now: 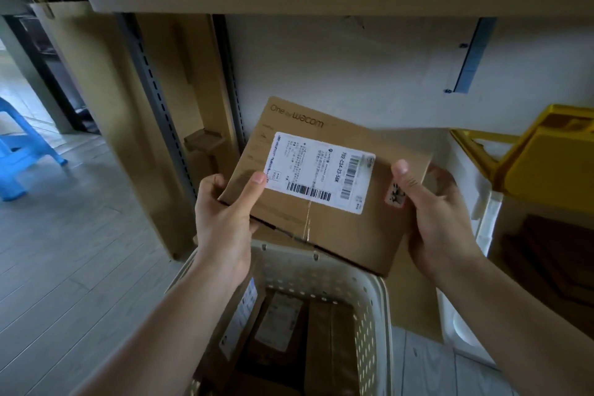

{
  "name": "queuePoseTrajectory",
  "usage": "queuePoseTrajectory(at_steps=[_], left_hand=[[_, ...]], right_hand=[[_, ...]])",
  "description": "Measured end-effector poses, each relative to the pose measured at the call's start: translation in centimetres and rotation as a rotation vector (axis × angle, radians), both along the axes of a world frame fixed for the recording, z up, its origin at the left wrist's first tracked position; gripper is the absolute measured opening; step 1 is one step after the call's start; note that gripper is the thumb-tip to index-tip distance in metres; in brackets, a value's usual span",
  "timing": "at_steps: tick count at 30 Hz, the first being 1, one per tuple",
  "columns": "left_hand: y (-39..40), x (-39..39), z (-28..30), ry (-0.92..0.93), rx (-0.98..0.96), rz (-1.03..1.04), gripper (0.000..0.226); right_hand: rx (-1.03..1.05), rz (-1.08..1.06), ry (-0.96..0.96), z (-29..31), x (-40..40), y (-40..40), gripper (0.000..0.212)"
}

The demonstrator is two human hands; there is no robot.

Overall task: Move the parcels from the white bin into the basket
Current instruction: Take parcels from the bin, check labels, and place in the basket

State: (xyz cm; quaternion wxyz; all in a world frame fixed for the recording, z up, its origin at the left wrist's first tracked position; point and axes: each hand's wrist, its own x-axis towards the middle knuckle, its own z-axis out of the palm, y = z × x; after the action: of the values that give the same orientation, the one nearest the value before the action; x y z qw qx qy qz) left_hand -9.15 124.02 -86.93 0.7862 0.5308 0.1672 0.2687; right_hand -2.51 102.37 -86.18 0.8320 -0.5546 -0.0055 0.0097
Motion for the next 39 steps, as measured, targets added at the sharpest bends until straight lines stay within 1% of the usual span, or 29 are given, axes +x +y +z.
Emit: queuePoseTrajectory(at_steps=[2,3,4,6,7,9,10,11,12,13,14,15,16,18,19,20,22,23,25,26,27,29,32,33,35,39], left_hand=[[-0.5,-0.1,0.0,-0.014,-0.081,-0.008,0.031],[-0.8,-0.3,0.0,-0.013,-0.12,-0.019,0.028],[-0.9,-0.4,-0.1,-0.009,-0.15,-0.024,0.024],[-1.0,-0.4,-0.4,0.025,-0.149,-0.047,0.017],[-1.1,-0.5,-0.4,0.064,-0.105,-0.067,0.016],[-1.3,-0.5,-0.5,0.077,-0.004,-0.141,0.015],[-1.3,-0.6,-0.4,0.073,0.032,-0.205,0.039],[-1.3,-0.7,-0.5,0.063,0.069,-0.28,0.072],[-1.2,-0.7,-0.8,0.047,0.15,-0.356,0.101],[-1.1,-0.7,-1.1,0.045,0.26,-0.413,0.12],[-1.1,-0.7,-1.2,0.047,0.343,-0.457,0.127],[-1.2,-0.7,-1.3,0.062,0.386,-0.465,0.126],[-1.1,-0.6,-1.3,0.068,0.375,-0.437,0.114],[-0.6,-0.2,-1.1,0.082,0.276,-0.309,0.065],[-0.4,-0.2,-0.9,0.097,0.249,-0.265,0.047],[-0.2,-0.3,-0.7,0.12,0.271,-0.257,0.047],[-0.2,-0.9,-0.4,0.162,0.417,-0.355,0.071],[-0.5,-1.1,-0.3,0.16,0.472,-0.405,0.072],[-0.9,-1.2,-0.7,0.144,0.474,-0.451,0.047],[-1.2,-1.2,-0.9,0.116,0.462,-0.457,0.045],[-1.6,-1.3,-0.8,0.07,0.461,-0.452,0.048],[-2.2,-1.3,-1.0,-0.008,0.461,-0.382,0.054],[-2.5,-1.2,-1.0,-0.078,0.394,-0.289,0.063],[-2.5,-1.1,-1.0,-0.09,0.397,-0.269,0.064],[-2.5,-1.2,-0.8,-0.119,0.438,-0.237,0.064],[-2.6,-1.5,-0.7,-0.183,0.505,-0.197,0.065]], right_hand=[[-0.033,0.065,0.039,0.4,-0.5,0.0,0.08],[-0.061,0.101,0.053,0.4,-0.7,0.2,0.078],[-0.09,0.112,0.057,0.3,-0.9,0.3,0.072],[-0.143,0.006,0.064,0.2,-1.1,0.3,0.058],[-0.149,-0.077,0.065,0.3,-0.9,0.1,0.055],[-0.074,-0.195,0.039,0.7,-0.4,-0.3,0.043],[-0.025,-0.225,0.027,1.0,-0.2,-0.3,0.036],[-0.005,-0.246,0.023,1.1,-0.2,-0.3,0.034],[-0.009,-0.252,0.035,1.1,-0.3,-0.3,0.035],[-0.016,-0.251,0.058,1.1,-0.4,-0.2,0.04],[-0.012,-0.233,0.085,1.1,-0.6,-0.1,0.047],[-0.01,-0.204,0.106,1.0,-0.7,0.0,0.053],[-0.024,-0.166,0.124,1.1,-0.7,0.0,0.055],[-0.027,-0.101,0.139,1.0,-0.7,-0.2,0.043],[-0.011,-0.07,0.128,0.9,-0.6,-0.2,0.035],[-0.024,-0.045,0.099,0.7,-0.6,-0.2,0.031],[-0.103,0.006,0.028,0.4,-0.7,0.1,0.029],[-0.132,0.027,0.008,0.2,-0.6,0.1,0.027],[-0.151,0.074,-0.006,0.1,-0.6,0.0,0.02],[-0.164,0.104,-0.016,0.1,-0.7,0.0,0.017],[-0.19,0.139,-0.037,0.1,-0.7,-0.1,0.017],[-0.267,0.214,-0.09,0.1,-1.0,0.1,0.024],[-0.324,0.297,-0.186,-0.3,-1.4,0.5,0.048],[-0.321,0.301,-0.21,-0.2,-1.4,0.7,0.053],[-0.307,0.285,-0.26,0.0,-1.6,0.8,0.055],[-0.293,0.25,-0.33,0.6,-2.3,0.7,0.052]])
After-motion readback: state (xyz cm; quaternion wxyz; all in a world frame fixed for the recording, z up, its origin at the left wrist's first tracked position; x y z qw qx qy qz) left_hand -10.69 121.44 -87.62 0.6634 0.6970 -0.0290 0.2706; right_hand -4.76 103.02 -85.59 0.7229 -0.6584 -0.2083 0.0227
